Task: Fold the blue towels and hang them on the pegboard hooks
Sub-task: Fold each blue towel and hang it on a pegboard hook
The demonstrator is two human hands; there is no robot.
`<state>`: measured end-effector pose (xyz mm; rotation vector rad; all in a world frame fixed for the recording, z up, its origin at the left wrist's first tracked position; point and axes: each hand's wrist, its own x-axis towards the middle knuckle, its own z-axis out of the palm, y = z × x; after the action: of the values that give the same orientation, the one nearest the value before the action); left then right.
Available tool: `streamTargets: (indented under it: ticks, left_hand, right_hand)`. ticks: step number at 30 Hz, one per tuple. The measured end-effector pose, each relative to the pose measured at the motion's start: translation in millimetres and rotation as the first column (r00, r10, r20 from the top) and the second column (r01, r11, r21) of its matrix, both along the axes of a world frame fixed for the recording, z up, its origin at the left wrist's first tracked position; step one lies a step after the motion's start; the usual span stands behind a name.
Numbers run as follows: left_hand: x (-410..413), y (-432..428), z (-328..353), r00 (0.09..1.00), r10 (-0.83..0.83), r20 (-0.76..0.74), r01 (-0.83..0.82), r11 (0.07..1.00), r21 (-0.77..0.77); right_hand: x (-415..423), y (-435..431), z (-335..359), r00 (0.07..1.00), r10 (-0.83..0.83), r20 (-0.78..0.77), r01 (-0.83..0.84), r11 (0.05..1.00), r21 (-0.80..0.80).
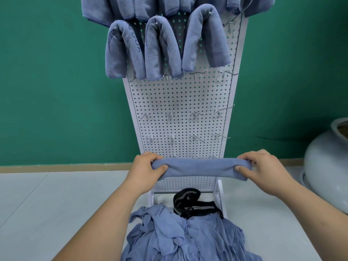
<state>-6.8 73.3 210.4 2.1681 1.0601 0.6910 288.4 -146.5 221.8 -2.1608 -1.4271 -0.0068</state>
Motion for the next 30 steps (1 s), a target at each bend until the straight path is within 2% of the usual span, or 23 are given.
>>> streamTargets:
  ticks: [2,4,8,10,12,14,16,18,21,27,30]
  left_hand:
    - [-0.6,0.7,3.3,0.987,0.05,0.154,-0.016,0.977,-0.214]
    - [-0.9,-1.0,6.7,0.952,0.098,0.291,0.022,0.924,-0.383]
    - [-0.7,-5.7,13.4,0.911,0.139,0.388,0.061,0.886,-0.46]
    - [-1.5,-5.2,16.0,0.905,0.152,0.397,0.059,0.881,-0.47]
    - [-0.2,-2.1,16.7,0.898,0.171,0.406,0.052,0.873,-0.484]
    - [0.8,-1.0,14.1,0.91,0.176,0.376,0.004,0.903,-0.43]
    - [2.8,0.7,6.8,0.952,0.171,0.254,-0.114,0.968,-0.224]
    - [6.5,-2.2,0.8,0.975,0.202,0.095,-0.204,0.979,0.009]
    - [16.6,-21.6,1.3,0.974,0.218,0.067,-0.225,0.964,0.143]
    - [40.0,-59.7,8.6,0.962,0.141,0.233,-0.152,0.988,0.03]
    - [49.3,-72.4,13.4,0.949,0.053,0.312,-0.006,0.989,-0.15]
  right_hand:
    - [1.6,0.5,1.6,0.961,-0.027,-0.275,0.052,0.995,0.084]
    - [-2.0,-1.4,8.9,0.843,0.022,-0.538,0.083,0.982,0.17]
    - [-8.5,-5.4,21.6,0.634,0.153,-0.758,0.083,0.961,0.264]
    - [-6.8,-4.8,23.4,0.617,0.14,-0.774,0.138,0.949,0.282]
    - [-3.9,-2.3,22.2,0.656,0.086,-0.75,0.193,0.941,0.277]
    - [-1.8,0.3,18.3,0.715,0.008,-0.699,0.23,0.942,0.246]
    - [-0.6,4.0,10.1,0.782,-0.091,-0.616,0.256,0.949,0.184]
    - [-4.0,8.5,1.6,0.833,-0.175,-0.524,0.287,0.948,0.14]
    - [-19.4,17.0,-4.6,0.875,-0.25,-0.415,0.332,0.933,0.138]
    - [-66.7,29.4,4.4,0.884,-0.191,-0.427,0.321,0.912,0.255]
    - [-90.9,30.9,8.2,0.875,-0.048,-0.482,0.213,0.932,0.294]
